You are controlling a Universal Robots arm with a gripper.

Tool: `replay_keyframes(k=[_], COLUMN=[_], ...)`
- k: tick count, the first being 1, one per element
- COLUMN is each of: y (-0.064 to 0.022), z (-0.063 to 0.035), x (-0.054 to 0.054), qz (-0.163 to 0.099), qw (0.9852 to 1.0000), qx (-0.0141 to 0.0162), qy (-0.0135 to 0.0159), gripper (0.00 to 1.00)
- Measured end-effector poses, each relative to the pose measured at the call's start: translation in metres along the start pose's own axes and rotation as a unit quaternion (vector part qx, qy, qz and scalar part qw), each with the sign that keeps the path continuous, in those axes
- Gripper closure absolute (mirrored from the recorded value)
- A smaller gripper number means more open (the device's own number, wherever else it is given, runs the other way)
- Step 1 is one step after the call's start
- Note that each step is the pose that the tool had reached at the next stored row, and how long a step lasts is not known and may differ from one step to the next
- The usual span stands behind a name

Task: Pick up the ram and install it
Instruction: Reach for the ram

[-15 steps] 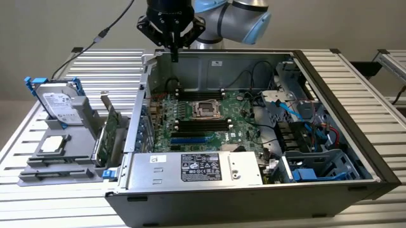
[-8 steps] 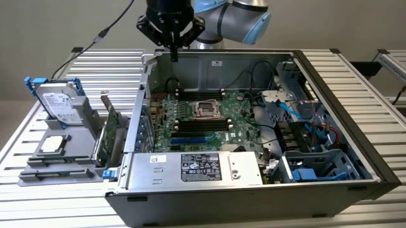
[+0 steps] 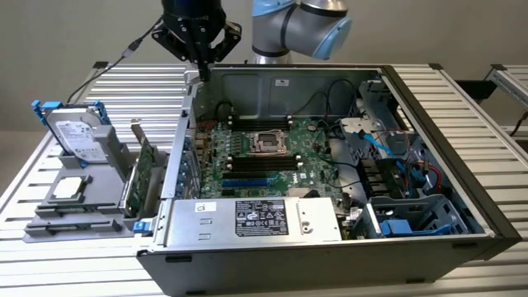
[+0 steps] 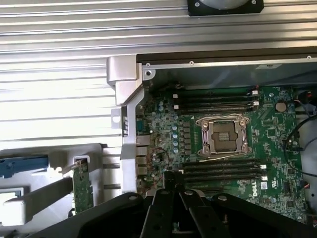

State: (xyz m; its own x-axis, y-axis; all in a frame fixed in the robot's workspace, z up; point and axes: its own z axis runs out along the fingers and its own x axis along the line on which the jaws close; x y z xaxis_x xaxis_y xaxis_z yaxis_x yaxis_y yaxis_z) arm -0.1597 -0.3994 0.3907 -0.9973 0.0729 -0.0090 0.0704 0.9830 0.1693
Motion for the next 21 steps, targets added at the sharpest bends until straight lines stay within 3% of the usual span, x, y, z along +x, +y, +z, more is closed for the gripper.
replay_keyframes(k=[3,5,7,11,15,18,21], y=[-0.0020,-0.0026,-0.0029,-0.0035,-0.0043,-0.0054,-0.0070], z=[0.0011,0.0012,0.0010,0.0009,0.0008,0.0008,0.0013], x=[0.012,0.017,0.020,0.026,0.034,0.041,0.051], qz=[0.000,0.000,0.000,-0.002,-0.002,-0.002,-0.002], qw=[1.0000,1.0000,0.9999,0.9996,0.9992,0.9991,0.9990], qx=[0.0008,0.0044,0.0105,0.0274,0.0387,0.0435,0.0453], qy=[-0.0001,-0.0001,0.0001,0.0000,0.0001,0.0003,0.0004], gripper=[0.89,0.89,0.89,0.89,0.89,0.89,0.89])
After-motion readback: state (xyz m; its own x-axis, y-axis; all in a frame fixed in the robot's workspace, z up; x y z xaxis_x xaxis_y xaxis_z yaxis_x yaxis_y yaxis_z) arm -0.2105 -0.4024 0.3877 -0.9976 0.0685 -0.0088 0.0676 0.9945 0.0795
